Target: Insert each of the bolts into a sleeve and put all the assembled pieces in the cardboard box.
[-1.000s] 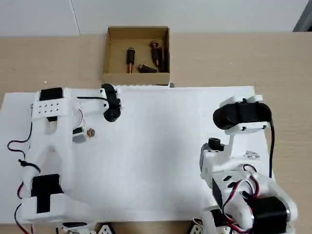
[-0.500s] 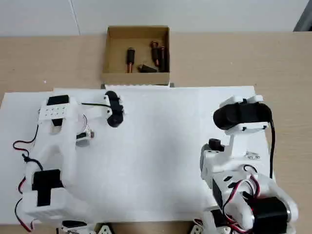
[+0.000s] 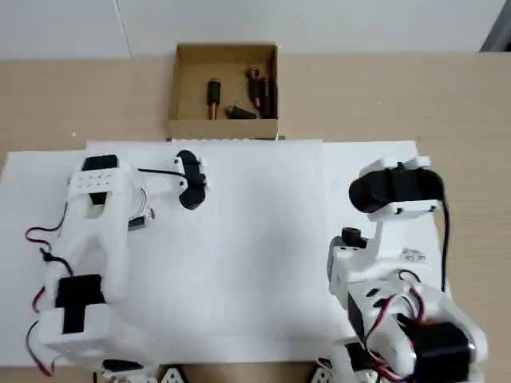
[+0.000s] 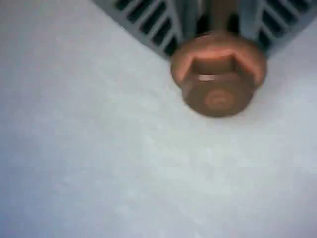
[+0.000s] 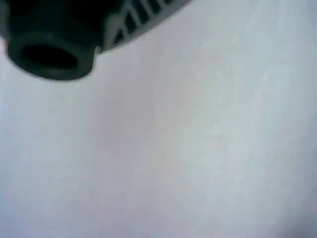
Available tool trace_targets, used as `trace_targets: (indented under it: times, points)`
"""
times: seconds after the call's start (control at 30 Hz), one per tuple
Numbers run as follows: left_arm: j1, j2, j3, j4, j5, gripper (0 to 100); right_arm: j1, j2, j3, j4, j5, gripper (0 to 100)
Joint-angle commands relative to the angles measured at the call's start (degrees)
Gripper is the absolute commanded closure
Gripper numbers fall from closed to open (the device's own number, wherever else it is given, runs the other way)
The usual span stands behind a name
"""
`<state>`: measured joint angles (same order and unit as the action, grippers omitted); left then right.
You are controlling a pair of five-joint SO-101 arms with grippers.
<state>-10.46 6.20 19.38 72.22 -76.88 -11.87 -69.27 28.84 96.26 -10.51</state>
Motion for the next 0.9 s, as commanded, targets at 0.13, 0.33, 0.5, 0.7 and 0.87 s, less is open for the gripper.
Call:
trace_targets:
  times: [0.13, 0.33, 0.5, 0.7, 0.87]
  points:
    - [2.02, -0.35, -13.58, 13.36, -8.88, 99, 0.48, 0.13, -0.62, -0.4, 0.7, 99.6]
    - [4.4, -0.35, -25.54, 26.37, -6.15, 99, 0.4, 0.04, -1.85, -0.4, 0.7, 99.6]
    - [8.09, -0.88, -33.54, 28.13, 5.27, 99, 0.22, 0.4, -5.36, -0.04, 0.7, 99.6]
    - [15.74, -15.12, -34.07, 28.13, 21.01, 99, 0.31, -0.04, -5.36, 0.13, 2.37, 99.6]
    - [23.47, -29.8, -30.02, 28.13, 34.37, 99, 0.48, -0.13, -5.36, -0.13, 3.52, 99.6]
